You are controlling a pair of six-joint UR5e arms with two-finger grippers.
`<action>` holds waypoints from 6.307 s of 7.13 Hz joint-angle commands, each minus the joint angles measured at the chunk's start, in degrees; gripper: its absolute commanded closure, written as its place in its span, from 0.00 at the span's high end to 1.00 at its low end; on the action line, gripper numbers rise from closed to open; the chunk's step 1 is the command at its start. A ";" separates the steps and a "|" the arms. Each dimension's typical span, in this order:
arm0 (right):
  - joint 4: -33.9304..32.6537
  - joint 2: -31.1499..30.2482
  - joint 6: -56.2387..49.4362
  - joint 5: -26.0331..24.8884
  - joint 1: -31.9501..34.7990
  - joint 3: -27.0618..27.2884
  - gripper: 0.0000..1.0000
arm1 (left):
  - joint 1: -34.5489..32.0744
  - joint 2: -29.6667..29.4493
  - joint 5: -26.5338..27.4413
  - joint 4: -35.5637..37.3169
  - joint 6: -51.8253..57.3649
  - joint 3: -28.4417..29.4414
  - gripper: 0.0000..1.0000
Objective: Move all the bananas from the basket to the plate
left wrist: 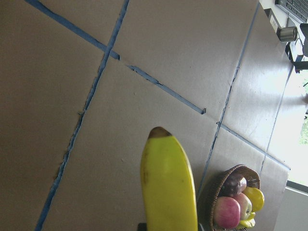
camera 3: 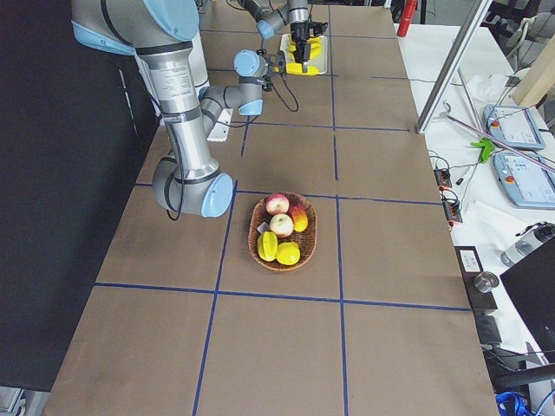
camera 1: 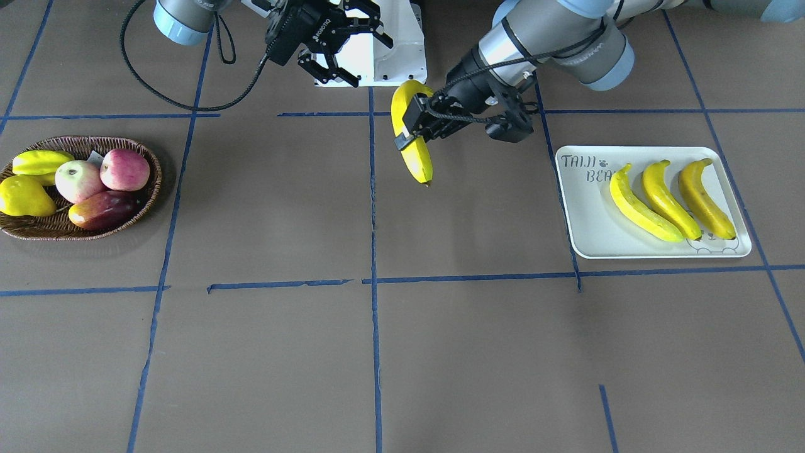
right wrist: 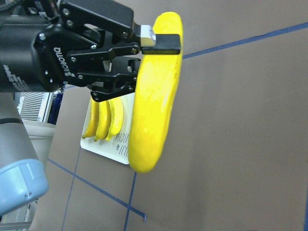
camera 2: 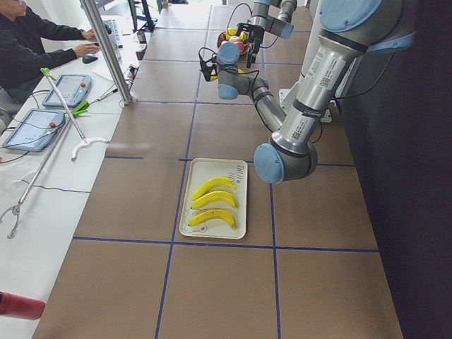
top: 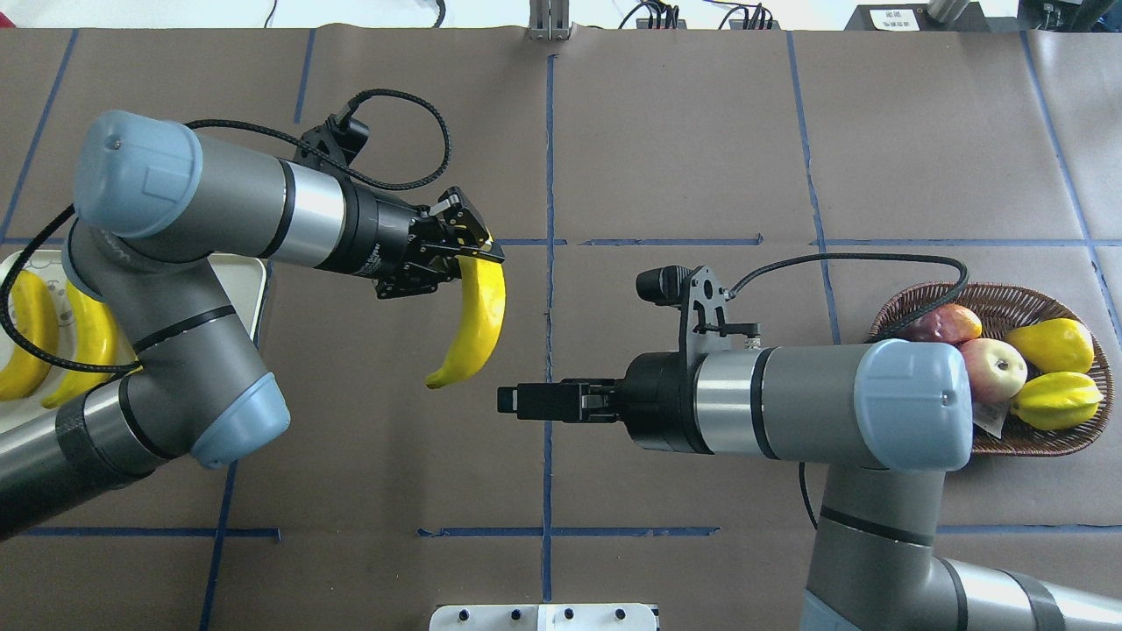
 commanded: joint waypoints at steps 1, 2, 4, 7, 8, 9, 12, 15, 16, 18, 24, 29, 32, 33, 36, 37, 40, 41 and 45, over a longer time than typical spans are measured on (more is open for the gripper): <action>-14.62 -0.75 0.00 5.44 6.75 4.65 1.00 | -6.33 7.17 0.46 3.69 5.57 0.88 0.00; -22.36 -0.92 -0.79 11.39 13.32 4.92 1.00 | -7.40 13.99 3.16 4.50 11.72 -1.56 0.00; -34.24 -1.01 -14.52 16.87 22.05 5.10 1.00 | -5.41 24.04 12.38 5.82 17.11 -4.57 0.00; -47.72 -1.01 -33.09 19.17 28.74 4.66 1.00 | 2.77 28.48 22.69 14.22 19.86 -4.66 0.00; -50.10 -1.44 -37.31 19.70 31.29 4.40 1.00 | 3.13 28.30 22.70 14.44 19.95 -4.49 0.04; -51.86 -1.97 -41.36 19.71 34.28 3.96 1.00 | 3.22 28.39 22.52 14.53 20.04 -4.49 0.97; -55.31 -2.59 -51.67 25.23 41.93 -0.41 1.00 | -0.44 28.47 16.15 15.23 31.27 -5.02 1.00; -55.31 -8.11 -71.01 28.84 52.98 -6.56 1.00 | -20.87 28.74 -3.78 22.57 58.77 -5.46 1.00; -55.22 -10.91 -78.15 29.46 56.24 -8.41 1.00 | -26.43 29.00 -7.59 26.79 69.07 -5.37 1.00; -54.43 -17.77 -89.60 40.74 64.93 -17.52 1.00 | -37.94 29.53 -12.79 38.47 92.78 -3.89 1.00; -54.34 -19.02 -90.18 38.18 68.05 -22.22 1.00 | -51.45 33.31 -20.02 41.42 107.40 6.76 1.00; -54.34 -21.83 -89.13 30.57 72.01 -24.43 1.00 | -51.45 33.40 -20.10 42.57 107.23 6.23 1.00; -45.66 -26.23 -88.77 34.87 72.10 -24.96 1.00 | -51.54 32.78 -20.10 42.57 106.88 5.79 1.00; -45.90 -25.71 -88.69 36.48 73.23 -24.78 1.00 | -51.54 32.69 -20.10 42.65 106.88 5.88 1.00; -53.98 -22.90 -88.42 37.37 75.26 -23.73 1.00 | -51.54 32.87 -20.10 42.57 106.88 5.88 1.00; -53.73 -22.89 -88.42 37.29 75.26 -23.73 1.00 | -51.54 32.78 -20.10 42.65 106.88 5.88 1.00; -53.38 -22.98 -88.51 37.28 75.26 -23.99 1.00 | -51.54 32.52 -20.10 42.65 106.79 5.88 1.00; -53.29 -22.98 -88.51 37.20 75.26 -24.08 1.00 | -51.45 32.34 -20.10 42.57 106.79 5.88 1.00; -53.29 -22.89 -88.60 37.20 75.26 -23.99 1.00 | -51.45 32.17 -20.02 42.57 106.79 5.88 1.00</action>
